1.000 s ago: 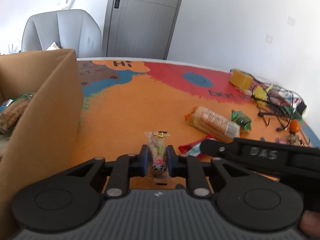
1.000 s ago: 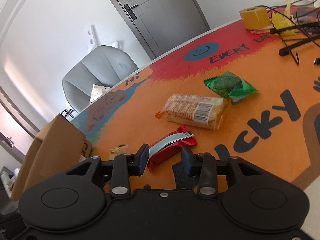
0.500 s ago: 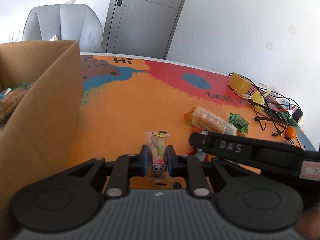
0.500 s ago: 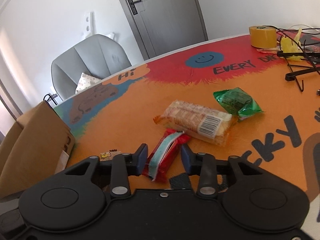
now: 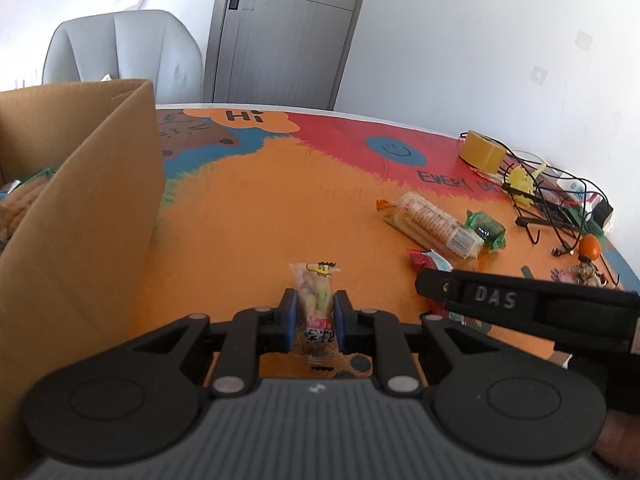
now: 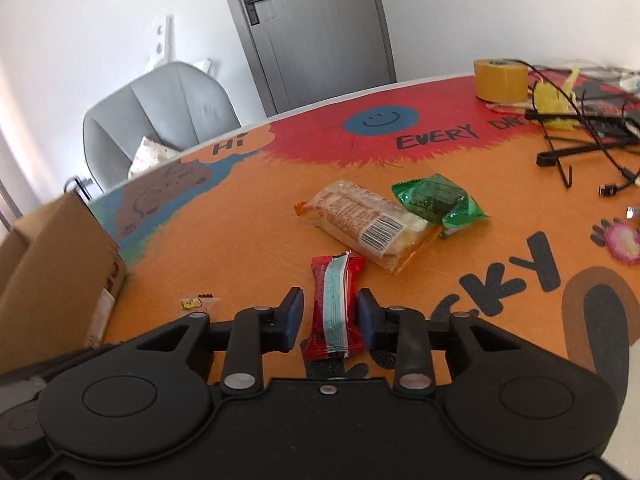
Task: Organize snacks
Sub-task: 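Grasp the small snack stick with the left tool while the right tool grasps the red wrapper bar, then carry the snack stick and red bar over the cardboard box with both tools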
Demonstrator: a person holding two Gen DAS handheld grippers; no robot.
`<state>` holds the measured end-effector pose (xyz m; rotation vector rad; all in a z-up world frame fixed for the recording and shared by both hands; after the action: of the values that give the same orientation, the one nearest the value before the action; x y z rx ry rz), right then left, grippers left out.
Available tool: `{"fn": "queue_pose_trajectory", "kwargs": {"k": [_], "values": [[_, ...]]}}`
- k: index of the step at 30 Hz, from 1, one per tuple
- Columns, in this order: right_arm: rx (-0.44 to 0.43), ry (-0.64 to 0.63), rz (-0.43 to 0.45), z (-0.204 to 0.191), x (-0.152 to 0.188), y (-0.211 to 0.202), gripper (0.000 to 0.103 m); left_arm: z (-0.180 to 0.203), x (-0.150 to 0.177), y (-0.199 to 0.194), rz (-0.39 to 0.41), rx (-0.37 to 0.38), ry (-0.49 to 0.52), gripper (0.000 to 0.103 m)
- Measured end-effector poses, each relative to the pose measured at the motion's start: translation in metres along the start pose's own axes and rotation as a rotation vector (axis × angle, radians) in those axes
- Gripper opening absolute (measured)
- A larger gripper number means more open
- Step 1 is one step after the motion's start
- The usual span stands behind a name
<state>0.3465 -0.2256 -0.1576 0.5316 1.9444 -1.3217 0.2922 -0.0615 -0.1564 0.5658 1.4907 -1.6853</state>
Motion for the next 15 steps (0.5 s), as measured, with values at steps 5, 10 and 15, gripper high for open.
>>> {"fn": "queue_pose_trajectory", "kwargs": {"k": [5,10,15], "values": [[0.001,0.004,-0.016,0.007,0.002,-0.006,0.023,0.007,0.002,0.0,-0.001,-0.017,0.071,0.018],[-0.013,0.034,-0.013,0.014,0.009,-0.018,0.022,0.01,0.003,-0.001,-0.005,-0.031,0.089,0.018],[-0.041,0.06,0.022,0.019,0.01,-0.036,0.022,0.009,0.001,-0.014,-0.011,0.01,0.047,0.017]]}}
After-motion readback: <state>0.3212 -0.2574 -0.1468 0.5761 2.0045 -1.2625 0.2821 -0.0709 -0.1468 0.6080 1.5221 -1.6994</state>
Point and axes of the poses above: each gripper's, at about its wrist camera, not at the fingertips, and y roughly the way its jaws point, z to its right, x to its underside, the point moved 1 cm from there along y, roughly the way its jaws point, and after that the axes turned 2 degrees about z, right-handed, at the moved point
